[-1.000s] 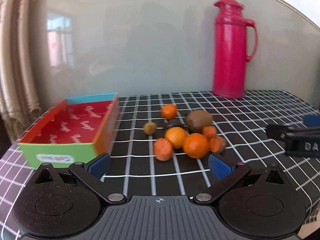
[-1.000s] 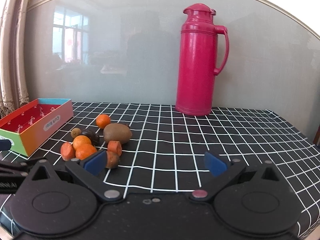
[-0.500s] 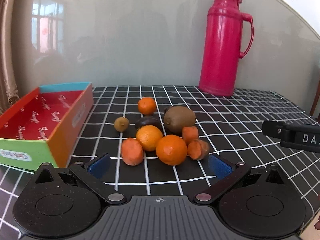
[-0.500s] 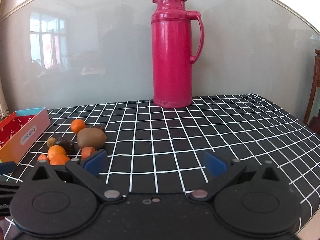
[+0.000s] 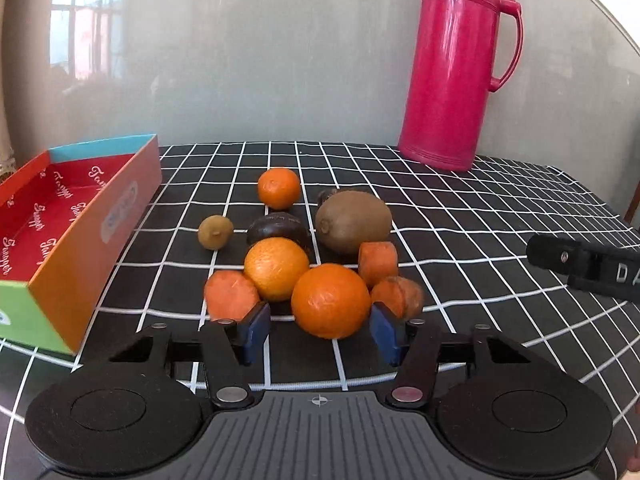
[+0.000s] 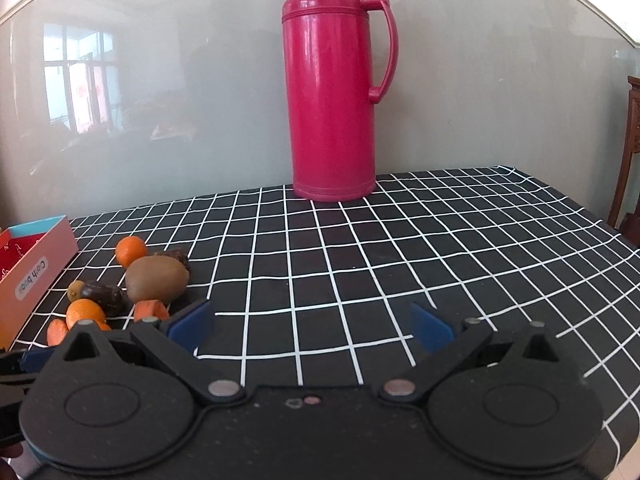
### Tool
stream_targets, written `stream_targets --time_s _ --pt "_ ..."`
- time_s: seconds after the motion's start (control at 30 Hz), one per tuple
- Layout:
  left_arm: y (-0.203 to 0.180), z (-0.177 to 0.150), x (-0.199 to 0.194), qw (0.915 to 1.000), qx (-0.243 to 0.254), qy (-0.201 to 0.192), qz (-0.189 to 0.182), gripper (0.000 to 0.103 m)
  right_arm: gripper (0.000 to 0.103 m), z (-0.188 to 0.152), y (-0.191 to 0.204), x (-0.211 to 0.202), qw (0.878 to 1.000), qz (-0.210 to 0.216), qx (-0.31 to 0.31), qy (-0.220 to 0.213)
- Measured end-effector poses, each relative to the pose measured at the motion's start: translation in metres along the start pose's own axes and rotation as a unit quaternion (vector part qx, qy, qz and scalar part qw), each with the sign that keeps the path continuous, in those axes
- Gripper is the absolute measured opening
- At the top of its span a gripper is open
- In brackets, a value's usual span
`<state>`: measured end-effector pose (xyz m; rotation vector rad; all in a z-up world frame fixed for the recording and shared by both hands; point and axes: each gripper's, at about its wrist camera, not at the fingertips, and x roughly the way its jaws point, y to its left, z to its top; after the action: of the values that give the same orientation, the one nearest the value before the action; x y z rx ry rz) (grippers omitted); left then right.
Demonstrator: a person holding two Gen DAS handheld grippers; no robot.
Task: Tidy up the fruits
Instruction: 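Approach the large orange and close the left gripper on it, then carry the orange into the red-lined box and open the left gripper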
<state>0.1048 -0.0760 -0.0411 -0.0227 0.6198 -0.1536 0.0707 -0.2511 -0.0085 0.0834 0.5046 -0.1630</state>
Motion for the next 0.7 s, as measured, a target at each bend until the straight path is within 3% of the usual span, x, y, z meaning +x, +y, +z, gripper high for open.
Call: stream_targets --time_s 0.1,0.2,0.43,0.7 --pt "0.000 0.003 0.008 1.0000 -0.008 0.004 -0.003 0.056 0.103 0.000 0.001 0.005 1.000 0.000 -0.005 0.005" --pt "0.000 0.005 0.010 0.9998 -0.012 0.008 -0.015 0.043 0.103 -0.001 0.000 0.008 1.000 0.000 -0.002 0.011" --pt "0.003 0.001 -0.011 0.9998 0.001 -0.010 -0.014 0.043 0.103 -0.001 0.004 0.009 1.000 0.002 -0.012 0.014" --pt "0.041 0.006 -0.045 0.9983 -0.016 -0.053 0.016 0.043 0.103 -0.003 0.017 0.006 1.000 0.007 -0.027 0.014"
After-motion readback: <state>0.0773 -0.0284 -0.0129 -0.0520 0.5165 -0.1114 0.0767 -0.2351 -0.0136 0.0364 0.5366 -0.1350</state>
